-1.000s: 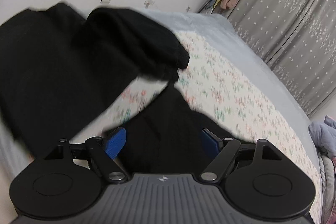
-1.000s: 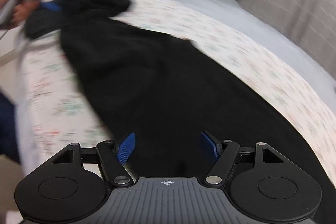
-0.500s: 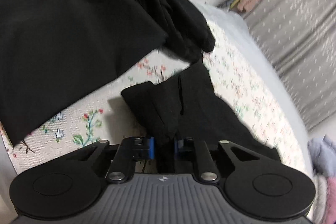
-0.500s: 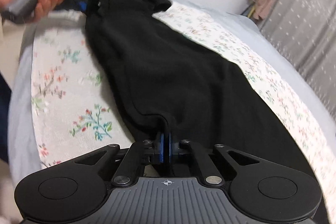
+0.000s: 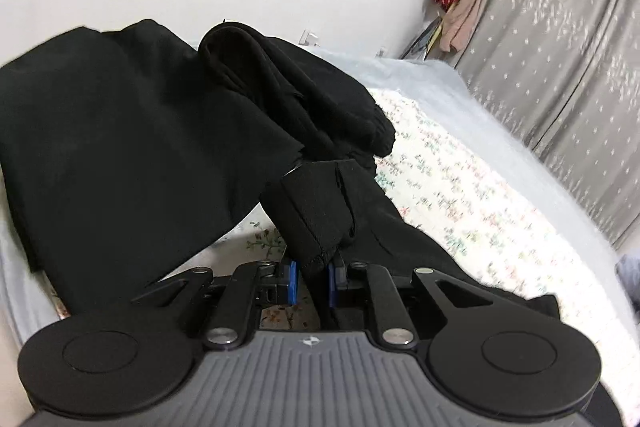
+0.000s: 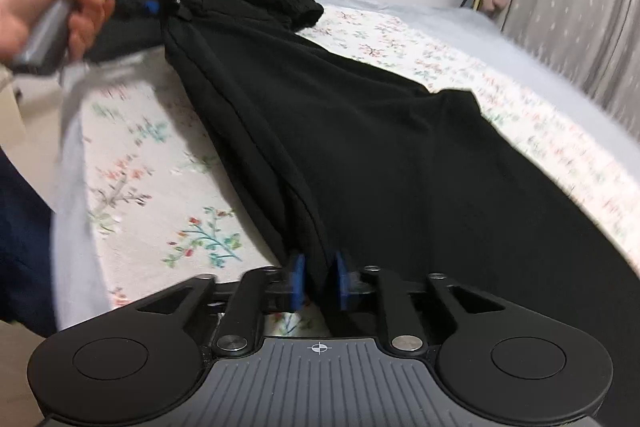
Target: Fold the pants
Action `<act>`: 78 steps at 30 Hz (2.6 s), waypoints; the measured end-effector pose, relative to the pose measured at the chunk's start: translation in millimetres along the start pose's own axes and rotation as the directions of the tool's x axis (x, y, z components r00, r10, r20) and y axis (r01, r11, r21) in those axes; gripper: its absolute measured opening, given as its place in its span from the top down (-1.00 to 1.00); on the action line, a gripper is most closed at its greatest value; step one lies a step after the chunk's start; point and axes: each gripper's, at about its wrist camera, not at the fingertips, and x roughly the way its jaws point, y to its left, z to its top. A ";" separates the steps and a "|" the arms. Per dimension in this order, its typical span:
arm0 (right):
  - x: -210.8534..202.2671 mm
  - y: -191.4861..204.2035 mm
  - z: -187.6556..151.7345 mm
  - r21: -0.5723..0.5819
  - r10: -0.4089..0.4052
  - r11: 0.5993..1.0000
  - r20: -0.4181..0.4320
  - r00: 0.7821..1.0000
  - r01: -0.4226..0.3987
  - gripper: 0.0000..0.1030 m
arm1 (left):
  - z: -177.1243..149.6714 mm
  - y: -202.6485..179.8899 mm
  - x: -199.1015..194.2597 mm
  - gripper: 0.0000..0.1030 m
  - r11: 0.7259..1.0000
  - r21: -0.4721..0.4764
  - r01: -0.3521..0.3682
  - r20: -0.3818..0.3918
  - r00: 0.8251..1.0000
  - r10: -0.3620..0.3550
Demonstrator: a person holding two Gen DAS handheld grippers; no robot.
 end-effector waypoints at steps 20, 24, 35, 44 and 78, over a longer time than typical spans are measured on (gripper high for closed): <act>-56.5 -153.8 -46.4 0.338 -0.014 0.939 -0.132 0.991 0.058 -0.13 | -13.3 -72.6 4.3 -0.28 0.972 0.229 0.054 0.007 0.998 -0.057; -67.5 -200.6 -87.6 0.430 -0.089 0.888 -0.184 0.979 0.162 -0.13 | -56.4 -132.2 27.8 -0.28 0.906 0.351 0.237 -0.193 0.965 -0.178; -144.9 -262.5 -168.2 0.520 -0.286 0.734 -0.346 0.893 0.437 -0.14 | -136.3 -218.0 52.3 -0.43 0.783 0.560 0.272 -0.293 0.948 -0.120; -205.2 -289.0 -229.9 0.623 -0.349 0.565 -0.414 0.841 0.541 -0.14 | -148.0 -268.4 67.3 -0.53 0.719 0.630 0.294 -0.318 0.942 -0.107; -251.1 -336.1 -271.1 0.899 -0.364 0.195 -0.305 0.880 0.392 -0.15 | -162.7 -298.5 70.2 -0.70 0.701 0.609 0.372 -0.373 0.914 -0.161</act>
